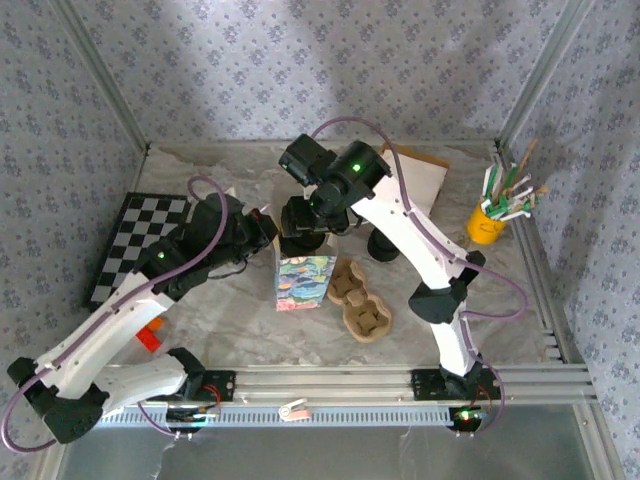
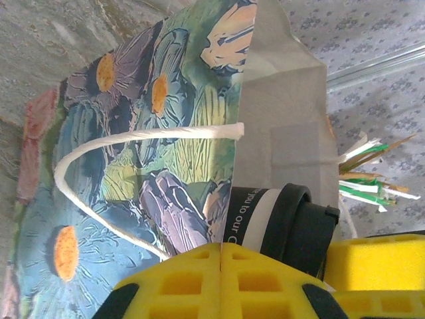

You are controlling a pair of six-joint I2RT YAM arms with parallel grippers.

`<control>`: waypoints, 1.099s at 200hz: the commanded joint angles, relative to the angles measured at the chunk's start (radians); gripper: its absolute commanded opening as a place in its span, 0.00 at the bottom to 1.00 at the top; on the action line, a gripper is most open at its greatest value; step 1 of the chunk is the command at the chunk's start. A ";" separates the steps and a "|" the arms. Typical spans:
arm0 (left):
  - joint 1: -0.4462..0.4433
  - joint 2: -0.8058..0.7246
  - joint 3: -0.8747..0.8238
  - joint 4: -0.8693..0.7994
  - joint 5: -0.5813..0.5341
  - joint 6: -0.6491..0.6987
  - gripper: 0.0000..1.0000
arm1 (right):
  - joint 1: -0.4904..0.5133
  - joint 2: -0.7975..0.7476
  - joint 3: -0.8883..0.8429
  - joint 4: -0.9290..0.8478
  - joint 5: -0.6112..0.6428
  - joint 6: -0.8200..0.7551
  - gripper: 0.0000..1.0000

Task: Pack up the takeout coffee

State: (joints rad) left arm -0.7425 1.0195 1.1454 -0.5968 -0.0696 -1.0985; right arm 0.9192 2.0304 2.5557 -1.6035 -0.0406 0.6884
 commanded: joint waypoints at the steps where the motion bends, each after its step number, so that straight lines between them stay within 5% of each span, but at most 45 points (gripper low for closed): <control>1: -0.005 -0.040 -0.028 0.067 0.027 -0.053 0.00 | 0.007 0.014 0.021 -0.177 0.029 -0.007 0.63; 220: -0.006 -0.053 -0.076 0.076 0.027 0.005 0.00 | 0.015 0.071 -0.171 -0.197 0.014 -0.050 0.61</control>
State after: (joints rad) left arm -0.7425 0.9642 1.0496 -0.5369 -0.0513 -1.1294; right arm 0.9340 2.0903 2.4039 -1.6039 -0.0154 0.6537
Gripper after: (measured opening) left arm 0.047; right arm 0.619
